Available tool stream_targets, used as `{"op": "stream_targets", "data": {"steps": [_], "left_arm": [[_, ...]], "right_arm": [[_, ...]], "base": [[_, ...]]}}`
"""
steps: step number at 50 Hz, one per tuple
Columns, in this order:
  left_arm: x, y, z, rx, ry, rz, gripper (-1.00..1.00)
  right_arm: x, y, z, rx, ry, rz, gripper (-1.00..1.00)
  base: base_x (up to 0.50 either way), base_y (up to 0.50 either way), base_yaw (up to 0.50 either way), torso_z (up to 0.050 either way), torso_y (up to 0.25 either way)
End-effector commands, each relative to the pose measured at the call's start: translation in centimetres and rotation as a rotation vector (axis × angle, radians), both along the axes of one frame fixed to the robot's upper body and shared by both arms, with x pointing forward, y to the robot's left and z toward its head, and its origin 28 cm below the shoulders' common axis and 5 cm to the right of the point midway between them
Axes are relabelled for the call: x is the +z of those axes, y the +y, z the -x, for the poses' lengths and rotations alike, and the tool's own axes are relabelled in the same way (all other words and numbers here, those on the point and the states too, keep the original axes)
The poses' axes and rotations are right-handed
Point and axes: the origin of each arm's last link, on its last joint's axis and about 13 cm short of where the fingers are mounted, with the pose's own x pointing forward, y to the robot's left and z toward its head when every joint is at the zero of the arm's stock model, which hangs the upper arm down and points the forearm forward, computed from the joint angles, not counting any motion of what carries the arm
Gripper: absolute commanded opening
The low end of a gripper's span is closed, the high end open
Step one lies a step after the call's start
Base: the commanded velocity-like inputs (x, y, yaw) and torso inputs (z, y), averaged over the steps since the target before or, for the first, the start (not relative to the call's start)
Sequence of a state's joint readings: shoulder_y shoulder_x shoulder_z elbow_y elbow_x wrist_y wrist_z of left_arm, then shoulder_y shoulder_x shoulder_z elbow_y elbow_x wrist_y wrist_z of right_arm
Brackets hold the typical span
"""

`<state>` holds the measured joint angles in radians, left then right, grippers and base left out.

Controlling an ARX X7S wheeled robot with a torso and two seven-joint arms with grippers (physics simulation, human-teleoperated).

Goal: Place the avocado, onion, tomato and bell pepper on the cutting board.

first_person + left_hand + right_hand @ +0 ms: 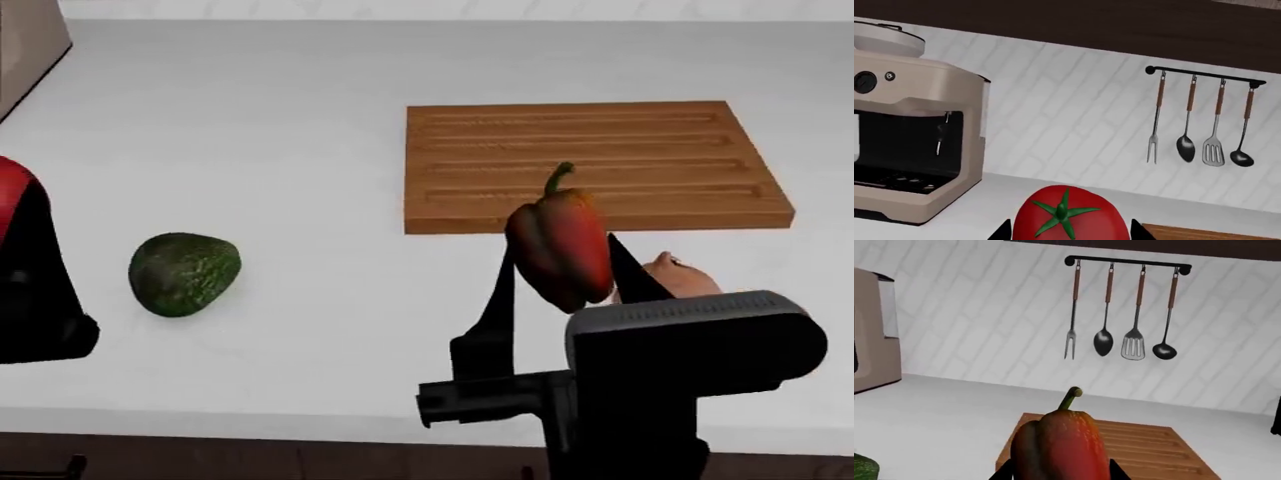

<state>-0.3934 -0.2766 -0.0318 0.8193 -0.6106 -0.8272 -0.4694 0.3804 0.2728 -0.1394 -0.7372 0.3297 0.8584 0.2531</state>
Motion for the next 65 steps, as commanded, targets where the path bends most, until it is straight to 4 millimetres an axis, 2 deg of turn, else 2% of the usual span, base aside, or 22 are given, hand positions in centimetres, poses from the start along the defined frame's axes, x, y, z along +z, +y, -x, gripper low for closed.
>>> {"op": "stream_targets", "data": {"steps": [1, 25, 30, 46, 62, 65], "left_arm": [[0.2, -0.1, 0.4, -0.022, -0.028, -0.017, -1.00], [0.5, -0.1, 0.8, -0.027, -0.038, -0.008, -1.00], [0.6, -0.2, 0.9, -0.031, -0.040, -0.007, -1.00], [0.6, -0.1, 0.8, -0.031, -0.037, 0.001, -1.00], [0.6, -0.2, 1.0, -0.036, -0.039, -0.003, -1.00], [1.1, 0.2, 0.3, -0.033, -0.022, 0.018, -1.00]], "right_arm": [[0.1, -0.4, 0.3, -0.029, -0.014, 0.004, -1.00], [0.6, -0.3, 0.8, -0.022, -0.035, 0.003, -1.00], [0.7, -0.2, 0.9, -0.025, -0.034, 0.015, -1.00], [0.8, 0.1, 0.9, -0.013, -0.036, 0.020, -1.00], [1.1, 0.1, 1.2, -0.013, -0.045, 0.017, -1.00], [1.7, -0.1, 0.8, -0.030, -0.027, 0.041, -1.00]], "base": [[0.00, -0.50, 0.00, 0.000, 0.000], [0.03, -0.49, 0.00, 0.000, 0.001], [0.00, 0.00, 0.00, 0.000, 0.002], [0.50, 0.00, 0.00, 0.000, 0.001], [0.14, 0.00, 0.00, 0.000, 0.001], [0.00, 0.00, 0.00, 0.000, 0.000]]}}
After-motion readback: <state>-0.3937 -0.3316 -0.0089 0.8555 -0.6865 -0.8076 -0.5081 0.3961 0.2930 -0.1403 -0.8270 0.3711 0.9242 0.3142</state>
